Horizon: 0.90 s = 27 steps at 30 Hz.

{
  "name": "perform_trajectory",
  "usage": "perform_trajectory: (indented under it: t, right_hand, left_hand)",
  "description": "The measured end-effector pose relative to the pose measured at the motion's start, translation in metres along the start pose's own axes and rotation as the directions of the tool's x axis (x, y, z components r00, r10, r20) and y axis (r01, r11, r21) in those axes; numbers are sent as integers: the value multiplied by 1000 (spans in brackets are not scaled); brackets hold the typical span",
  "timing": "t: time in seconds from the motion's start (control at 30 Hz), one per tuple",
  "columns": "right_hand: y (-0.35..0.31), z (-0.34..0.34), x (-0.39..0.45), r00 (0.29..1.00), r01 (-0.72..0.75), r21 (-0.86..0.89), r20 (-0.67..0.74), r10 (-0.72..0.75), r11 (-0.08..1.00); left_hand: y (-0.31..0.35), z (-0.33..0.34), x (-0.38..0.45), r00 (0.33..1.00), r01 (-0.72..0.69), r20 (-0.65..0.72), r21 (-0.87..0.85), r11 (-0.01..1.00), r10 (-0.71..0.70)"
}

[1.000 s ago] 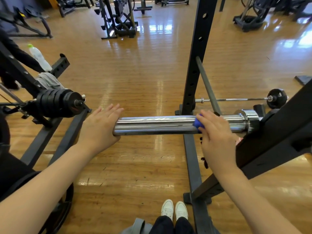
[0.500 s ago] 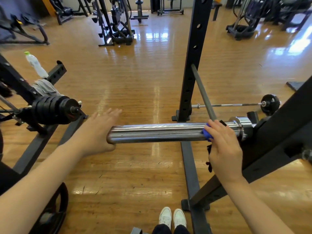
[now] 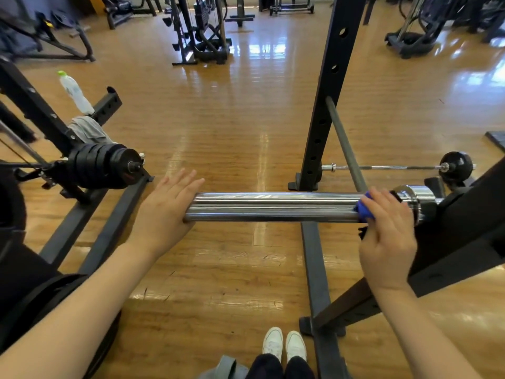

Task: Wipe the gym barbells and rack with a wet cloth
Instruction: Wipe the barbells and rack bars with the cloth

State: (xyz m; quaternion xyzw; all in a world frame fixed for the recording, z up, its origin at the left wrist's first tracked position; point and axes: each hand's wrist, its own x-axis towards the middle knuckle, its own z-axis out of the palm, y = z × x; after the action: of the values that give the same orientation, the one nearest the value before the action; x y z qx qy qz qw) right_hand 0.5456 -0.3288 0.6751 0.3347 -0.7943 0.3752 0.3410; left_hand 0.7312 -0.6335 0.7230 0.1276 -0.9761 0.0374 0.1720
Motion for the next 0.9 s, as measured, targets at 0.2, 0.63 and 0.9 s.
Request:
perform_trajectory:
  t: [0.2,0.63,0.9]
  right_hand:
    - [-35,26,-11,992,123,85,9,-124,989]
    - [-25,30,-15,980,196,64,13,-197,979]
    - [-29,24,-12,987,-88,57,-128,95,994]
  left_hand:
    - [3,-23,16,967,110,240,-106,988,-82]
    - [5,-19,13,977,99,198,-81,992,-81]
    - [7,-20,13,977,107,193,-89,990,-88]
